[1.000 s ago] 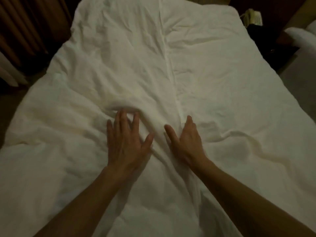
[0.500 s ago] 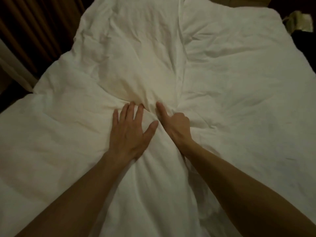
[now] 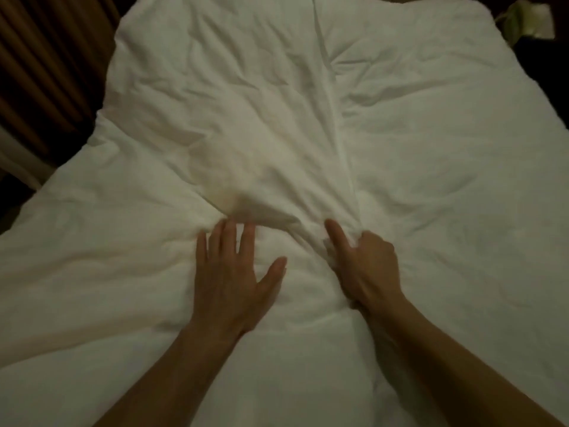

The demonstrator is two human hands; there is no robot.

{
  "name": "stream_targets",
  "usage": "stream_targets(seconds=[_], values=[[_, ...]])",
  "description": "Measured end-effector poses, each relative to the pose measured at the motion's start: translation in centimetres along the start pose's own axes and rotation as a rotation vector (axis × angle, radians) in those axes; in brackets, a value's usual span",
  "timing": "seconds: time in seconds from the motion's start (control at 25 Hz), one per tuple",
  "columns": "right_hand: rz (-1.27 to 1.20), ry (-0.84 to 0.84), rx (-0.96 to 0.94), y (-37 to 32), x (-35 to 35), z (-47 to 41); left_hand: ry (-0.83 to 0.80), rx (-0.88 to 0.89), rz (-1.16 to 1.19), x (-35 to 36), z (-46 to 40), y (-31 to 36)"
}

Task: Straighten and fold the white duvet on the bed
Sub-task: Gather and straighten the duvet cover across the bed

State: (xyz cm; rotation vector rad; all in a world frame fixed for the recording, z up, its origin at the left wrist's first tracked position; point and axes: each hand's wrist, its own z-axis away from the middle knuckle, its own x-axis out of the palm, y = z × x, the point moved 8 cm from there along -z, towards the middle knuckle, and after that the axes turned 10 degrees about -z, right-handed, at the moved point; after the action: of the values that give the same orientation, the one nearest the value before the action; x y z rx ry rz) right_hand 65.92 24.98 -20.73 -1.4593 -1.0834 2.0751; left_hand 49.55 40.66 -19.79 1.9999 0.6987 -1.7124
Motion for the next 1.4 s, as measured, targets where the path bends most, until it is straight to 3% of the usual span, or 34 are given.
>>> stream_targets(seconds=[0.16,0.32,0.56,0.64,0.84,0.92,1.0,1.04,1.16,1.2,1.4], values=[[-0.156,0.021,-0.062,-3.5,0.2,-6.3,0.169,0.053,0.005,-2.3,-7.9,1.4],[-0.281,-0.027,-0.01,-7.8,2.9,-15.5,0.032,0.037,-0.016,0.3,-16.1,2.3],[-0.204,-0.116,-0.013,-7.2,7.2,-18.0,-0.014,0.018,-0.068,6.4,-14.7,2.2],[-0.278,-0.088,-0.04,-7.6,5.3,-17.2,0.024,0.035,-0.026,5.5,-14.2,2.4],[-0.35,0.186,-0.207,-8.3,-5.1,-16.5,0.228,0.097,0.039,-1.3,-17.1,5.2],[-0.207,0.199,-0.081,-5.2,-3.7,-17.1,0.106,0.132,-0.02,0.2,-17.8,6.0],[-0.102,0.075,0.08,-2.1,0.2,-18.2,-0.067,0.15,-0.1,3.7,-17.0,6.1],[-0.091,0.037,0.109,-1.3,1.4,-18.9,-0.073,0.142,-0.084,4.6,-17.1,5.7],[-0.113,0.097,0.068,-2.1,1.1,-20.9,0.229,0.098,0.028,1.5,-20.4,4.7],[-0.122,0.124,0.04,-2.7,0.9,-21.5,0.258,0.064,0.033,1.0,-22.0,4.2],[-0.15,0.115,-0.079,-5.5,2.9,-25.6,0.046,-0.02,-0.056,7.2,-25.4,3.7]])
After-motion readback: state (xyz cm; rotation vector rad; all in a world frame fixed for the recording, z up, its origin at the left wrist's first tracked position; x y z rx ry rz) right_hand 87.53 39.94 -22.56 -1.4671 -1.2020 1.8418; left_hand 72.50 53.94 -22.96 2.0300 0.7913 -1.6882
